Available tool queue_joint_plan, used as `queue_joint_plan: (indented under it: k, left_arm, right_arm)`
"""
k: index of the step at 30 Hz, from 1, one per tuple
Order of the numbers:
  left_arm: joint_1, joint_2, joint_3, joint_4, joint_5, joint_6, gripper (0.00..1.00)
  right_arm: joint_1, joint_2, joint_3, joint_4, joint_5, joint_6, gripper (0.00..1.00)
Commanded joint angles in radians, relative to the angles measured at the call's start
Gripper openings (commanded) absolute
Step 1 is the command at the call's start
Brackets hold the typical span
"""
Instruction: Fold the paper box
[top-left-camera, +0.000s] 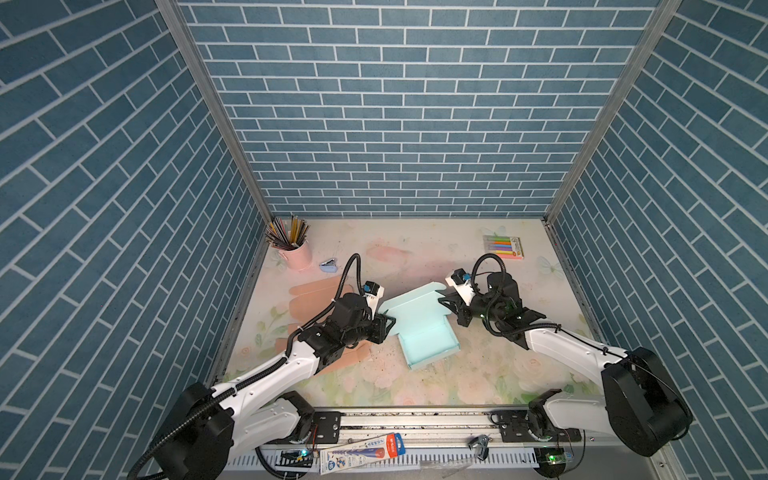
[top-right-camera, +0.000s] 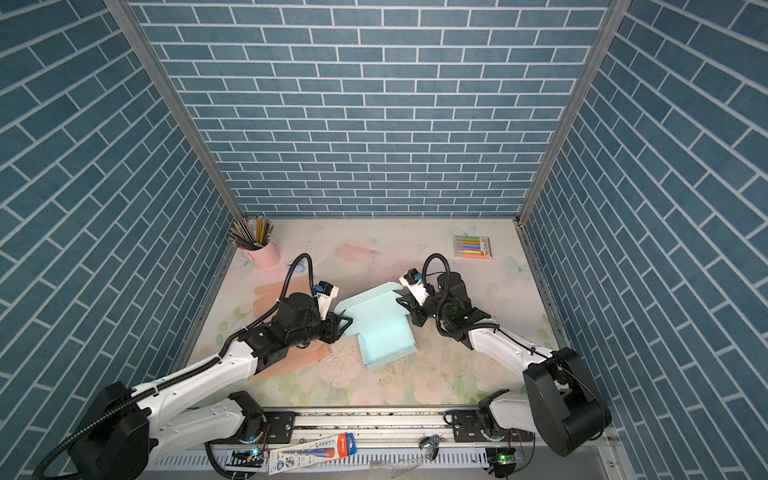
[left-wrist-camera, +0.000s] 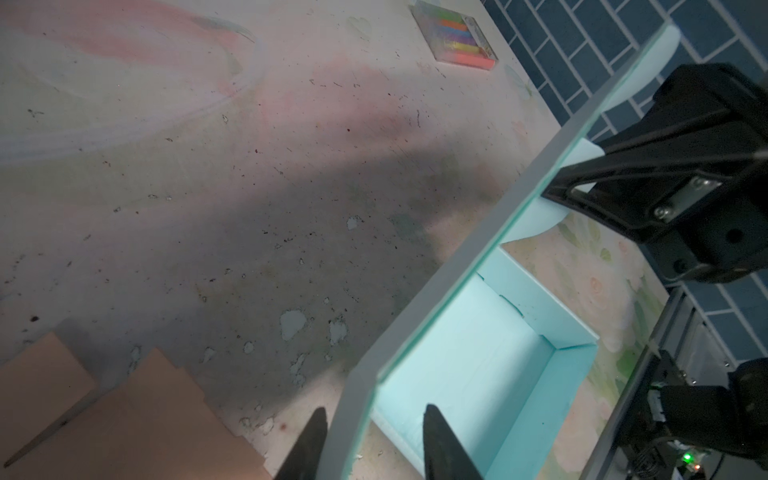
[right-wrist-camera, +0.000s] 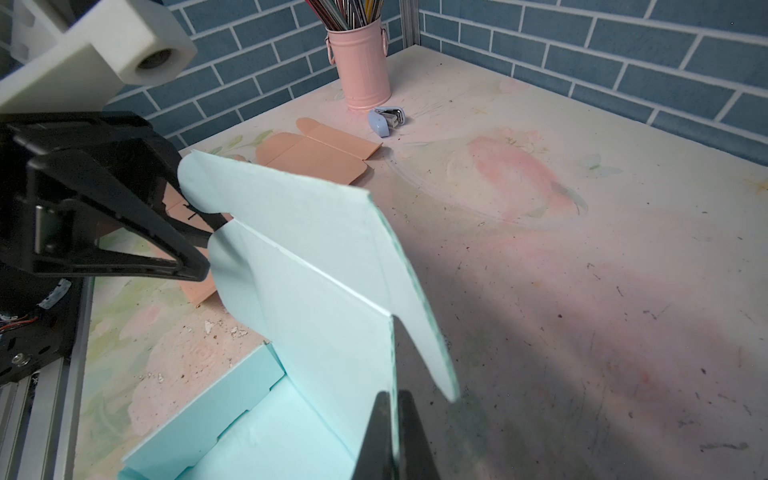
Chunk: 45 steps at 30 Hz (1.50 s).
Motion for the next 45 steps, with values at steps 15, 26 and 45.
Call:
queue_joint_plan:
  k: [15, 26, 45]
  left_arm:
    - [0.003, 0.012, -0.005, -0.04, -0.041, 0.01, 0.09]
    - [-0.002, 0.023, 0.042, -0.093, -0.046, 0.062, 0.05]
    - [-0.01, 0.034, 0.082, -0.106, -0.053, 0.084, 0.04]
  right_arm:
    - [0.007, -0.02, -0.012, 0.014, 0.032, 0.0, 0.04]
    - [0.01, -0.026, -0.008, 0.008, 0.048, 0.001, 0.16]
    - [0.01, 0.008, 0.014, -0.016, 0.086, -0.001, 0.13]
